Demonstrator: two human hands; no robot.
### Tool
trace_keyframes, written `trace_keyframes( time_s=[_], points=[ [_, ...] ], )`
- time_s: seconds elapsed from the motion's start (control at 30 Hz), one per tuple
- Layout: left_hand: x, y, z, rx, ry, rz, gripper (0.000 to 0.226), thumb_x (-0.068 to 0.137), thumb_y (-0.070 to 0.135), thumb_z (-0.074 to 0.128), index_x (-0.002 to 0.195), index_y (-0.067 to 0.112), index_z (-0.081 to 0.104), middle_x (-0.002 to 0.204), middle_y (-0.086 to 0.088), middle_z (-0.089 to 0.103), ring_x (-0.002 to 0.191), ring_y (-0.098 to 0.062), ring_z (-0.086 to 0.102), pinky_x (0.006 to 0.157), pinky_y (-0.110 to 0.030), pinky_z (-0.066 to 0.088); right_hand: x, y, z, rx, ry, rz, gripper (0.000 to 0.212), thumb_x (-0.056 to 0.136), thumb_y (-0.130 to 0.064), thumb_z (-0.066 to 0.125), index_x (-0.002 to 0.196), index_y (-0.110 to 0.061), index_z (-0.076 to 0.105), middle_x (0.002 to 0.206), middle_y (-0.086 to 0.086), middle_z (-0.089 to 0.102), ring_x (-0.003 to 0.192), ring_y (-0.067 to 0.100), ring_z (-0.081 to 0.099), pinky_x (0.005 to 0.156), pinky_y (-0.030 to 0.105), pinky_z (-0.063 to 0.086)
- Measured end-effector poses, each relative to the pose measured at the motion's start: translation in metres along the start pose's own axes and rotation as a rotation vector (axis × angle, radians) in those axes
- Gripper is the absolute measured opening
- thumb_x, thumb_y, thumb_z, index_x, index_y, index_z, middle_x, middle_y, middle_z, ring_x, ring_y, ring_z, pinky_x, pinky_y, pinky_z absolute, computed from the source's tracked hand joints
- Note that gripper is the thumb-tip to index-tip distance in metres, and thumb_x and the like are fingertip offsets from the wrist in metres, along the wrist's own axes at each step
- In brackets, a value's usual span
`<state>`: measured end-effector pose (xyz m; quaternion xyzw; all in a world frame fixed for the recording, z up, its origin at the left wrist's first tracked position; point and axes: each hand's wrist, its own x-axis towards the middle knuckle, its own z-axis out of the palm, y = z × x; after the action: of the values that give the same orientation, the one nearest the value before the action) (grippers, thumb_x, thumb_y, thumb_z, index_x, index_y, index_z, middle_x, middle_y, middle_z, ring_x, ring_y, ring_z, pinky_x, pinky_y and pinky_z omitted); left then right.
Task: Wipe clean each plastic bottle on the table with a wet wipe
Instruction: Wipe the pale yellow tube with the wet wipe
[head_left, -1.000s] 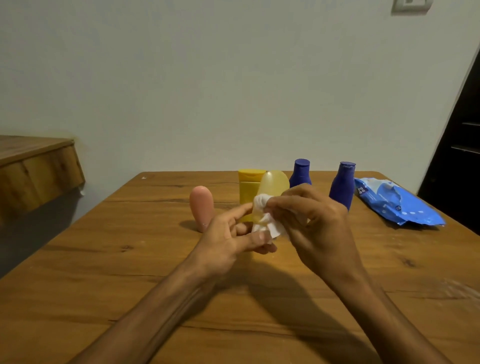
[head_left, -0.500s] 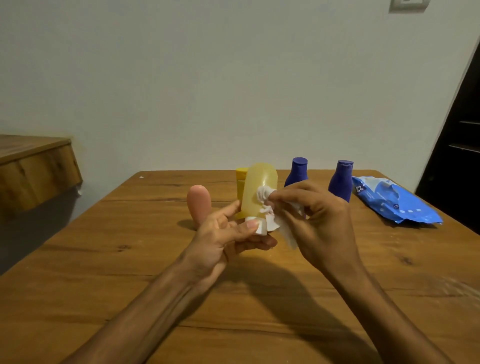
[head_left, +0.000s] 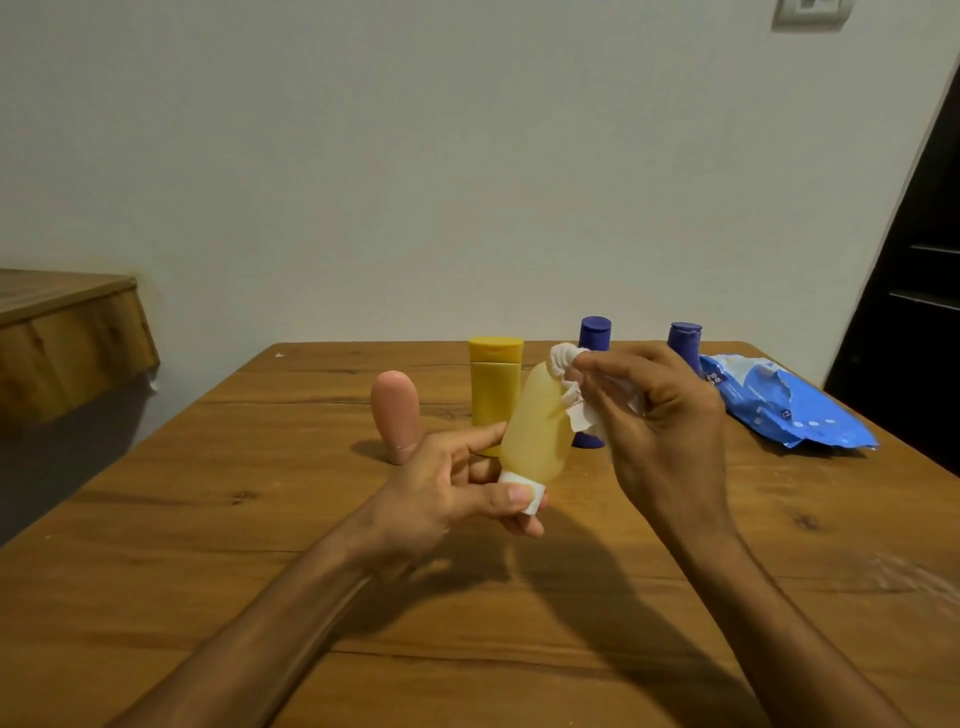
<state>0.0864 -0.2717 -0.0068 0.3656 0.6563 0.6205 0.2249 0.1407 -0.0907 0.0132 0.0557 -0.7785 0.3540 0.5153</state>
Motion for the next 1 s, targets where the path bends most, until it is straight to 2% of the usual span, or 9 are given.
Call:
trace_keyframes(
  time_s=[0.1, 0.23, 0.4, 0.5, 0.6, 0.7, 0.83, 1.0],
  points=[
    [0.001, 0.000, 0.002, 0.011, 0.026, 0.014, 0.062, 0.081, 0.014, 0.068, 0.139, 0.006, 0.046, 0.102, -0.017, 0.073, 0.089, -0.031, 0.070, 0.089, -0.040, 0.057, -0.003, -0.003, 0.003, 0.008, -0.057, -0.035, 0.020, 0.084, -0.014, 0.064, 0.103, -0.013, 0.069, 0.096, -0.001, 0.061, 0.088, 0.004, 0.058, 0.070, 0.010, 0.047],
    [0.001, -0.003, 0.003, 0.020, 0.037, 0.022, 0.055, 0.085, 0.013, 0.066, 0.137, 0.005, 0.049, 0.102, -0.018, 0.072, 0.088, -0.031, 0.070, 0.088, -0.044, 0.057, -0.004, -0.004, 0.002, -0.021, -0.176, -0.098, 0.023, 0.082, -0.020, 0.061, 0.103, -0.014, 0.069, 0.096, -0.002, 0.060, 0.087, 0.005, 0.058, 0.069, 0.013, 0.050],
    [0.003, -0.002, 0.001, 0.084, 0.025, 0.044, 0.059, 0.083, 0.012, 0.067, 0.139, 0.010, 0.047, 0.103, -0.018, 0.072, 0.086, -0.028, 0.071, 0.080, -0.033, 0.058, 0.001, -0.002, 0.000, -0.034, -0.093, -0.053, 0.021, 0.084, -0.013, 0.062, 0.105, -0.014, 0.068, 0.096, -0.005, 0.058, 0.090, 0.003, 0.058, 0.072, 0.012, 0.050],
    [0.002, -0.003, 0.000, 0.103, 0.056, 0.072, 0.051, 0.084, 0.011, 0.068, 0.132, 0.009, 0.053, 0.101, -0.015, 0.072, 0.088, -0.027, 0.072, 0.079, -0.031, 0.058, -0.007, -0.008, 0.005, -0.072, -0.203, -0.135, 0.021, 0.085, -0.015, 0.061, 0.105, -0.012, 0.068, 0.097, -0.005, 0.056, 0.085, 0.005, 0.055, 0.069, 0.014, 0.049],
    [0.002, -0.004, -0.001, 0.125, 0.082, 0.073, 0.042, 0.086, 0.010, 0.067, 0.126, 0.010, 0.056, 0.103, -0.009, 0.072, 0.093, -0.027, 0.071, 0.081, -0.033, 0.058, -0.013, -0.011, 0.008, -0.136, -0.327, -0.197, 0.022, 0.084, -0.019, 0.060, 0.102, -0.011, 0.068, 0.099, -0.006, 0.055, 0.088, 0.004, 0.053, 0.068, 0.011, 0.046],
    [0.003, -0.003, -0.001, 0.108, 0.058, 0.068, 0.047, 0.084, 0.012, 0.067, 0.129, 0.008, 0.055, 0.101, -0.011, 0.072, 0.090, -0.026, 0.071, 0.080, -0.032, 0.058, -0.008, -0.009, 0.003, -0.099, -0.239, -0.183, 0.020, 0.085, -0.016, 0.060, 0.102, -0.009, 0.068, 0.096, -0.004, 0.056, 0.084, 0.004, 0.054, 0.068, 0.011, 0.047],
    [0.004, -0.001, -0.001, 0.045, 0.040, 0.049, 0.066, 0.083, 0.013, 0.067, 0.143, 0.008, 0.042, 0.103, -0.017, 0.073, 0.090, -0.030, 0.071, 0.083, -0.033, 0.057, -0.002, -0.003, 0.000, -0.003, -0.049, -0.048, 0.021, 0.086, -0.013, 0.061, 0.105, -0.010, 0.068, 0.097, -0.003, 0.060, 0.089, 0.001, 0.057, 0.070, 0.009, 0.046],
    [0.005, -0.003, 0.001, -0.135, 0.059, 0.048, 0.063, 0.086, 0.014, 0.068, 0.143, 0.009, 0.042, 0.102, -0.022, 0.072, 0.086, -0.030, 0.071, 0.083, -0.037, 0.058, -0.005, 0.000, 0.004, 0.069, 0.009, 0.131, 0.019, 0.084, -0.015, 0.067, 0.102, -0.013, 0.070, 0.095, -0.005, 0.068, 0.089, 0.001, 0.062, 0.073, 0.012, 0.049]
  ],
)
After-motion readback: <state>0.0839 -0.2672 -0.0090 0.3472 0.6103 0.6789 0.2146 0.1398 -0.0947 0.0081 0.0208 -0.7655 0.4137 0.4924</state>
